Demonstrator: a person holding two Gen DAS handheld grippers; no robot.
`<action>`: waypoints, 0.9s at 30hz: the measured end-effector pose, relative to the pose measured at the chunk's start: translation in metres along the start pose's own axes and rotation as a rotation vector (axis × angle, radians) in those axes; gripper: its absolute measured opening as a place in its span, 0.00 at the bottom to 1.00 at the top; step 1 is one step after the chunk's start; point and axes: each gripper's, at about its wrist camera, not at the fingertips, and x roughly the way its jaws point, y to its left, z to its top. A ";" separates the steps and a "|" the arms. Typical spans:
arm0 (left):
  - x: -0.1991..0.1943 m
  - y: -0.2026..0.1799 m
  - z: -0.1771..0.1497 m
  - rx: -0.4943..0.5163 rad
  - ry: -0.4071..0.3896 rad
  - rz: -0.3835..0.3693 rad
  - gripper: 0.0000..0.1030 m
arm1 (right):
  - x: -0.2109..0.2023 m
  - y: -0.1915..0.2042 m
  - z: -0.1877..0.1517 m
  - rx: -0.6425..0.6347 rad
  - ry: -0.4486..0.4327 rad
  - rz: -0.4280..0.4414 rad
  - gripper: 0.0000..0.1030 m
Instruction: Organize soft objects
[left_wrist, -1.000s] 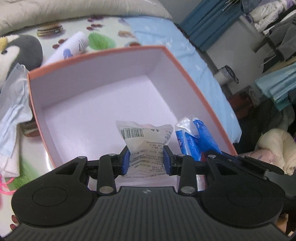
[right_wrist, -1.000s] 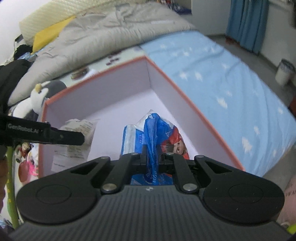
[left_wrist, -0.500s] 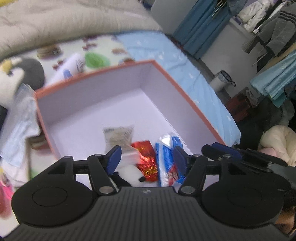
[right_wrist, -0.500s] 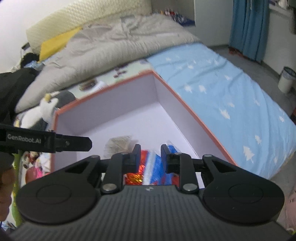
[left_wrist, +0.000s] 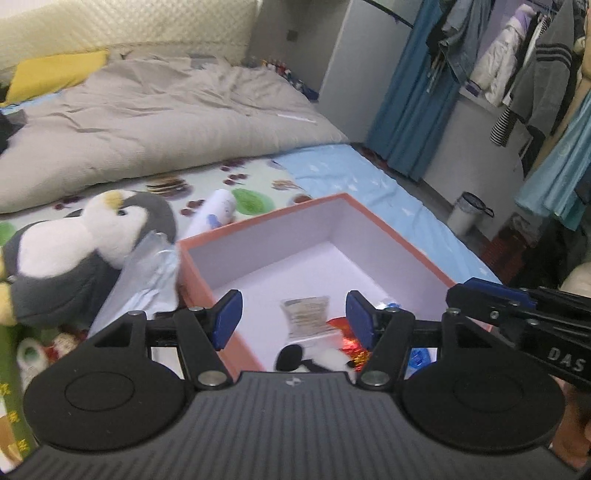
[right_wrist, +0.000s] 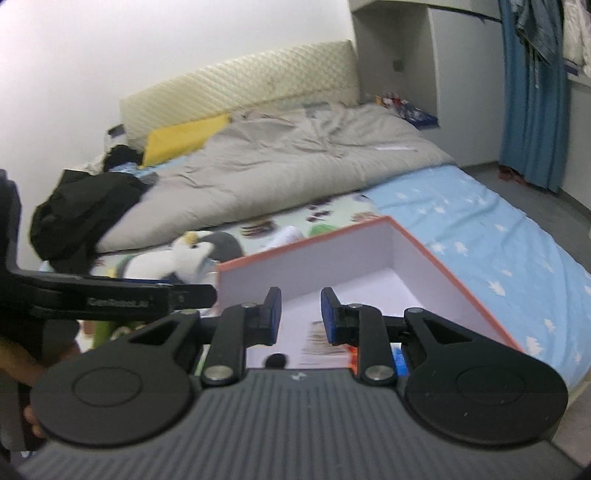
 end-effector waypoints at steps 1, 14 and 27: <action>-0.006 0.004 -0.005 -0.002 -0.013 0.011 0.66 | -0.002 0.005 -0.002 -0.007 -0.004 0.012 0.26; -0.055 0.067 -0.070 -0.106 -0.078 0.089 0.66 | -0.010 0.066 -0.044 -0.048 -0.003 0.111 0.26; -0.066 0.111 -0.125 -0.218 -0.049 0.180 0.66 | 0.010 0.096 -0.086 -0.049 0.089 0.166 0.26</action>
